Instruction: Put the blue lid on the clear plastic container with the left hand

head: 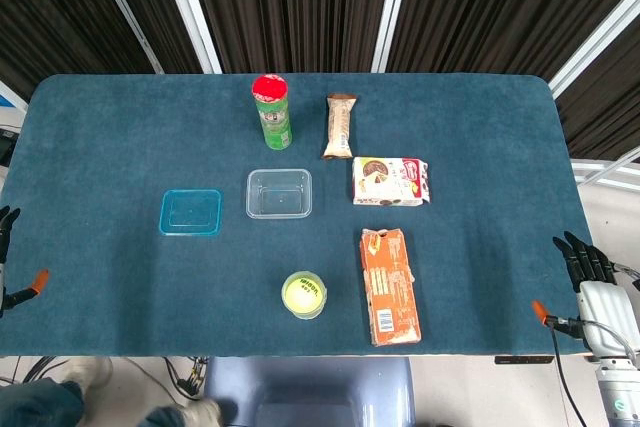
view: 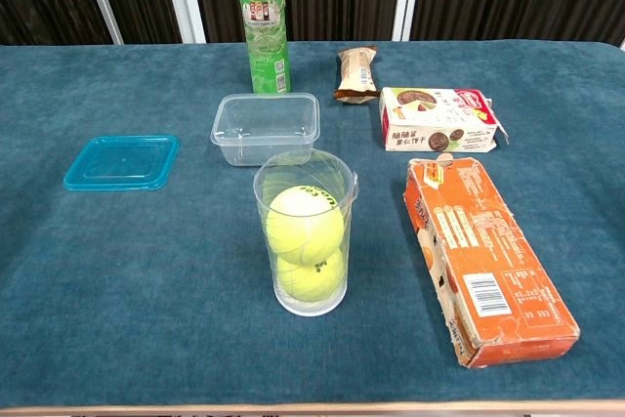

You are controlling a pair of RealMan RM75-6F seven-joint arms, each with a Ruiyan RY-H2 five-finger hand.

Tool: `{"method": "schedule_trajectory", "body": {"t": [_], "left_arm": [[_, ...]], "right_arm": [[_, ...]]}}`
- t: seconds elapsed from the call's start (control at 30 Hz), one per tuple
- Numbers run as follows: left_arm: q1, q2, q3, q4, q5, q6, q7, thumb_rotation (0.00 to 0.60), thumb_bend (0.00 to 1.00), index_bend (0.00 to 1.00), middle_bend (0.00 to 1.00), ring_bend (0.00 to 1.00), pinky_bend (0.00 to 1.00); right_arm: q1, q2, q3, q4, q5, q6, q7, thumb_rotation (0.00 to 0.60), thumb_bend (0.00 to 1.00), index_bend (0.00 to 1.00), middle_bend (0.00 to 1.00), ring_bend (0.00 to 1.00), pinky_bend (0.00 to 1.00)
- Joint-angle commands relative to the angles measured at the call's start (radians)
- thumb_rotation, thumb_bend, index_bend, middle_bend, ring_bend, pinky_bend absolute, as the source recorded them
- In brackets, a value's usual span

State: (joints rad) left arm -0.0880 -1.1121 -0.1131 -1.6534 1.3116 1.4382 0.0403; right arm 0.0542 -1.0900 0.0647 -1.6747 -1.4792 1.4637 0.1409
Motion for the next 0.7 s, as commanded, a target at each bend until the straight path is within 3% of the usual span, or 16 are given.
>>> {"method": "schedule_trajectory", "body": {"t": [0.03, 0.23, 0.4, 0.7], "left_arm": [[0.002, 0.001, 0.0, -0.002, 0.001, 0.006, 0.002, 0.6, 0.28, 0.01, 0.0, 0.0, 0.13], [0.006, 0.002, 0.0, -0.002, 0.008, 0.015, -0.008, 0.6, 0.28, 0.01, 0.0, 0.0, 0.11], [0.009, 0.002, 0.001, 0.001, 0.024, 0.025, -0.022, 0.6, 0.26, 0.01, 0.0, 0.0, 0.03], [0.005, -0.001, 0.006, 0.01, 0.036, 0.019, -0.026, 0.6, 0.25, 0.01, 0.0, 0.0, 0.01]], "right_arm": [[0.0, 0.0, -0.001, -0.001, -0.001, 0.0, 0.0, 0.6, 0.29, 0.07, 0.0, 0.0, 0.0], [0.0, 0.001, -0.002, -0.001, -0.005, 0.002, 0.0, 0.6, 0.29, 0.07, 0.0, 0.0, 0.0], [-0.001, 0.0, -0.001, -0.001, -0.006, 0.005, -0.002, 0.6, 0.29, 0.07, 0.0, 0.0, 0.0], [-0.001, 0.002, -0.002, -0.002, -0.004, 0.002, 0.002, 0.6, 0.29, 0.07, 0.0, 0.0, 0.0]]}}
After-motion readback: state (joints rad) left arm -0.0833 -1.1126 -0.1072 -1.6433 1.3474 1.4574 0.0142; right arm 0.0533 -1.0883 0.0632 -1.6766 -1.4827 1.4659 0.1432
